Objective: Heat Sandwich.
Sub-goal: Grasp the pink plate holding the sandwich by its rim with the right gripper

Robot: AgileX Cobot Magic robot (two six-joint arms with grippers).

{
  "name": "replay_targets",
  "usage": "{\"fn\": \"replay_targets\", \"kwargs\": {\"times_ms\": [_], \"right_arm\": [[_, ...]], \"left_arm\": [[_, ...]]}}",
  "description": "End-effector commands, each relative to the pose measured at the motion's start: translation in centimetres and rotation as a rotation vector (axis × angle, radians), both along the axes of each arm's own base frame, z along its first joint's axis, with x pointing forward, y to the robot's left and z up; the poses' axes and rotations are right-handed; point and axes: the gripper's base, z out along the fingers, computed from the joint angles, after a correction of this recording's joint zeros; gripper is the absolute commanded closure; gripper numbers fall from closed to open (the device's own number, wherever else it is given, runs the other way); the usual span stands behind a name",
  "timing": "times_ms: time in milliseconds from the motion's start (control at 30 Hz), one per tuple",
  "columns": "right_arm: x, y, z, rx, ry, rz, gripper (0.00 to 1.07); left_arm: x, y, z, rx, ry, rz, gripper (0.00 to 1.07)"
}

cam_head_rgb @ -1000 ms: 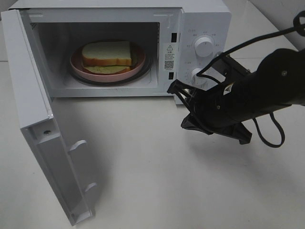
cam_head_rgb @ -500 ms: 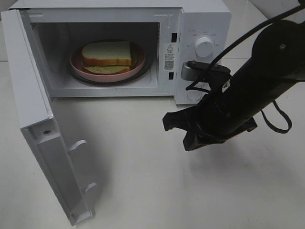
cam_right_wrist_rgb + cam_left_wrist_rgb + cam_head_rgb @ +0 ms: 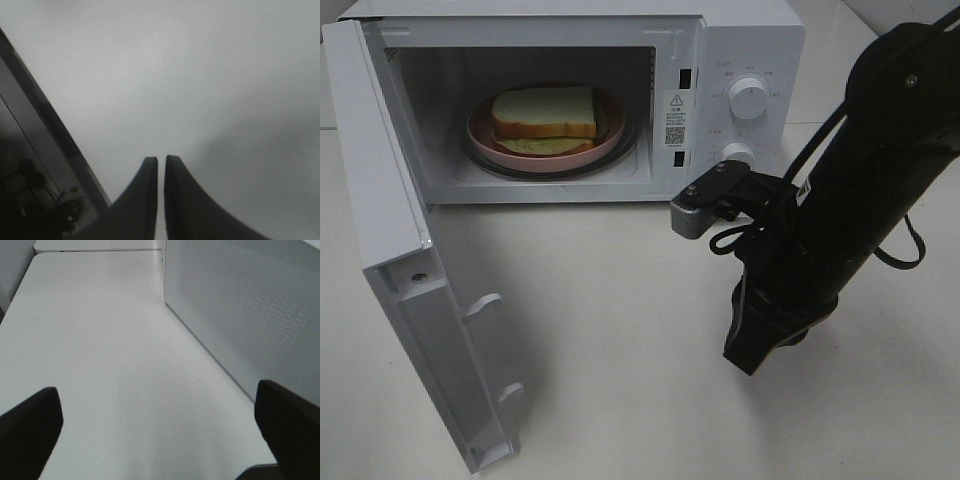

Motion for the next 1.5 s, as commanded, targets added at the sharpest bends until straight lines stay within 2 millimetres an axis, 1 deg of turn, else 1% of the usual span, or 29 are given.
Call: {"fn": "replay_targets", "kwargs": {"times_ms": [33,100,133,167,267,300,333,433,567,600,633,700,733,767,800,867,900,933,967,1067,1167,1300,1367,1400,1467,1500], "right_arm": [[-0.1,-0.1,0.2,-0.008,-0.069,0.265,0.98],[-0.1,-0.2,0.2,-0.011,-0.096,0.383,0.97],[-0.1,-0.3,0.2,-0.022,-0.119,0.501,0.96],[-0.1,-0.3,0.2,-0.022,-0.119,0.501,0.96],[-0.1,-0.5,0.1,-0.035,-0.155,0.65,0.96],[0.0,-0.6,0.1,-0.053,-0.178,0.736,0.95],[0.0,-0.6,0.1,-0.053,-0.178,0.736,0.95],[0.3,-1.0,0.0,-0.102,-0.206,0.856,0.95],[0.4,-1.4,0.0,-0.143,-0.214,0.88,0.93],[0.6,-1.5,0.0,-0.161,-0.22,0.876,0.89],[0.6,-1.5,0.0,-0.161,-0.22,0.876,0.89],[0.8,-1.5,0.0,-0.175,-0.238,0.844,0.83],[1.1,-1.4,0.0,-0.176,-0.263,0.788,0.78],[1.2,-1.4,0.0,-0.177,-0.272,0.767,0.66],[1.2,-1.4,0.0,-0.177,-0.272,0.767,0.66],[1.4,-1.4,0.1,-0.184,-0.287,0.731,0.52],[1.5,-1.4,0.1,-0.188,-0.296,0.706,0.37],[1.5,-1.4,0.1,-0.193,-0.295,0.697,0.31],[1.5,-1.4,0.1,-0.193,-0.295,0.697,0.31],[1.6,-1.4,0.1,-0.198,-0.298,0.68,0.13],[1.6,-1.4,0.1,-0.198,-0.298,0.678,0.11],[1.8,-1.4,0.4,-0.219,-0.315,0.691,0.13],[2.2,-0.8,1.1,-0.255,-0.36,0.723,0.14],[2.2,-0.8,1.1,-0.255,-0.36,0.723,0.14],[2.6,-0.3,1.8,-0.267,-0.396,0.725,0.15],[2.9,0.3,2.4,-0.265,-0.432,0.73,0.15]], "left_arm": [[-0.1,0.0,0.0,-0.006,-0.017,0.002,0.06],[-0.1,0.0,0.0,-0.006,-0.017,0.002,0.06],[-0.1,0.0,0.0,-0.006,-0.017,0.002,0.06],[-0.1,0.0,0.0,-0.006,-0.017,0.002,0.06],[-0.1,0.0,0.0,-0.006,-0.017,0.002,0.06],[-0.1,0.0,0.0,-0.006,-0.017,0.002,0.06],[-0.1,0.0,0.0,-0.006,-0.017,0.002,0.06],[-0.1,0.0,0.0,-0.006,-0.017,0.002,0.06],[-0.1,0.0,0.0,-0.006,-0.017,0.002,0.06],[-0.1,0.0,0.0,-0.006,-0.017,0.002,0.06],[-0.1,0.0,0.0,-0.006,-0.017,0.002,0.06],[-0.1,0.0,0.0,-0.006,-0.017,0.002,0.06],[-0.1,0.0,0.0,-0.006,-0.017,0.002,0.06],[-0.1,0.0,0.0,-0.006,-0.017,0.002,0.06],[-0.1,0.0,0.0,-0.006,-0.017,0.002,0.06],[-0.1,0.0,0.0,-0.006,-0.017,0.002,0.06],[-0.1,0.0,0.0,-0.006,-0.017,0.002,0.06],[-0.1,0.0,0.0,-0.006,-0.017,0.002,0.06],[-0.1,0.0,0.0,-0.006,-0.017,0.002,0.06],[-0.1,0.0,0.0,-0.006,-0.017,0.002,0.06],[-0.1,0.0,0.0,-0.006,-0.017,0.002,0.06],[-0.1,0.0,0.0,-0.006,-0.017,0.002,0.06],[-0.1,0.0,0.0,-0.006,-0.017,0.002,0.06],[-0.1,0.0,0.0,-0.006,-0.017,0.002,0.06],[-0.1,0.0,0.0,-0.006,-0.017,0.002,0.06],[-0.1,0.0,0.0,-0.006,-0.017,0.002,0.06]]}}
